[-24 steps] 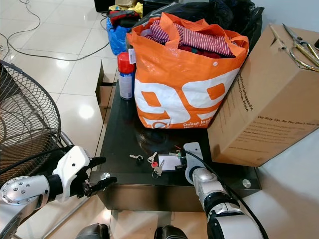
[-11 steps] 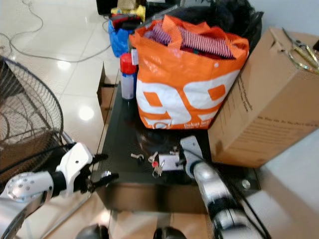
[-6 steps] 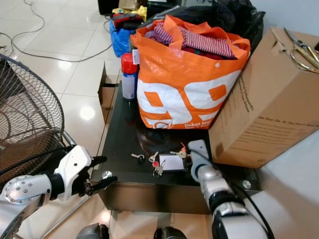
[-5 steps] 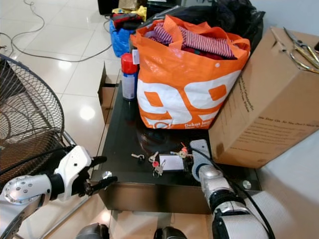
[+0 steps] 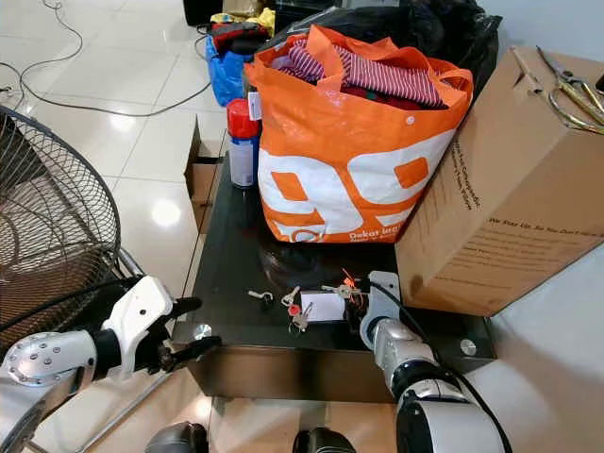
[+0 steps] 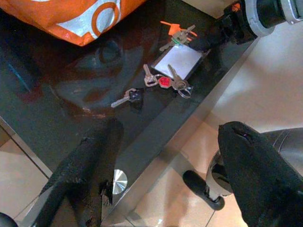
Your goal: Hang keys on a hook
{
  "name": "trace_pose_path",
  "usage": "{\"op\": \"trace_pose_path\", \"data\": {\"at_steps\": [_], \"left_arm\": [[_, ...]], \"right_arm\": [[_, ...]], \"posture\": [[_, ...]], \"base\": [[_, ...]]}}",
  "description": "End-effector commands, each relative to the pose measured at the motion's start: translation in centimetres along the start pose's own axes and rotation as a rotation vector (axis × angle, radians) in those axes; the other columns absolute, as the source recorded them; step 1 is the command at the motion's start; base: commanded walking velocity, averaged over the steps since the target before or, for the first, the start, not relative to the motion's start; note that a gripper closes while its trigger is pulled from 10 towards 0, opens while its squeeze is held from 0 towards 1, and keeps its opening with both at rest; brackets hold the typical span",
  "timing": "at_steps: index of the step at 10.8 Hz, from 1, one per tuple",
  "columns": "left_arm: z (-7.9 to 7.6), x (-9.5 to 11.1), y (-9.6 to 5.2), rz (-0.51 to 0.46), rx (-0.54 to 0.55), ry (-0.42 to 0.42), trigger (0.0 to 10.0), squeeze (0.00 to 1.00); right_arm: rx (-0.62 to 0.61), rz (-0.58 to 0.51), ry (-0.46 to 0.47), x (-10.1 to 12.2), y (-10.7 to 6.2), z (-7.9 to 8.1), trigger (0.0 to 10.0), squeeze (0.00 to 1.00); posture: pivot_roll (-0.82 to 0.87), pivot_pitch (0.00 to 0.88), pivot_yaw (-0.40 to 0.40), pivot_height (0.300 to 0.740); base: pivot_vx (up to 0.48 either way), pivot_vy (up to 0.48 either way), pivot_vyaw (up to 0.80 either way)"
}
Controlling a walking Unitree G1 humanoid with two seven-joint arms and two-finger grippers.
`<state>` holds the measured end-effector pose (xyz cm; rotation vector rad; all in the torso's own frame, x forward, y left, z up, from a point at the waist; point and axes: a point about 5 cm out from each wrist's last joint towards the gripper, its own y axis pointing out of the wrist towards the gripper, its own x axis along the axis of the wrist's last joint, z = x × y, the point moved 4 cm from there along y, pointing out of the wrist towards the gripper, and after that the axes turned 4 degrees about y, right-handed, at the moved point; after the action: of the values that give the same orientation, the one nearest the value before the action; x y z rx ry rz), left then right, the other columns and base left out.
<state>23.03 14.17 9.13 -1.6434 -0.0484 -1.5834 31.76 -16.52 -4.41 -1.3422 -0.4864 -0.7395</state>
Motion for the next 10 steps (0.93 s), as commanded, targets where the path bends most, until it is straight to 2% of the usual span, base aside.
{"op": "trace_pose_path", "data": {"at_steps": [1,2,3,4,5,10], "left_arm": [[-0.3,0.4,-0.2,-0.010,-0.015,0.010,10.0,0.00],[-0.4,0.4,-0.2,-0.008,-0.017,0.009,10.0,0.00],[-0.5,0.4,-0.3,-0.007,-0.018,0.008,10.0,0.00],[-0.6,0.4,-0.3,-0.006,-0.019,0.007,10.0,0.00],[-0.6,0.4,-0.3,-0.005,-0.019,0.005,10.0,0.00],[-0.6,0.4,-0.2,-0.007,-0.019,0.002,10.0,0.00]], "right_arm": [[-0.009,-0.012,0.035,0.3,0.0,-0.1,10.0,0.00],[-0.001,-0.029,0.045,0.7,0.1,0.2,7.4,0.00],[0.015,-0.034,0.044,0.8,0.1,0.6,4.0,0.00],[0.031,-0.029,0.039,0.6,0.1,0.9,2.6,0.00],[0.030,-0.007,0.013,0.0,0.1,0.9,0.0,0.00],[0.006,0.017,-0.014,-0.9,0.0,0.3,0.0,0.00]], "posture": [[0.11,0.152,-0.094,0.740],[0.11,0.155,-0.094,0.740],[0.11,0.158,-0.095,0.740],[0.11,0.161,-0.096,0.740],[0.11,0.162,-0.096,0.740],[0.11,0.160,-0.098,0.740]], "base": [[0.000,0.000,0.00],[0.000,0.000,0.00],[0.000,0.000,0.00],[0.000,0.000,0.00],[0.000,0.000,0.00],[0.000,0.000,0.00]]}}
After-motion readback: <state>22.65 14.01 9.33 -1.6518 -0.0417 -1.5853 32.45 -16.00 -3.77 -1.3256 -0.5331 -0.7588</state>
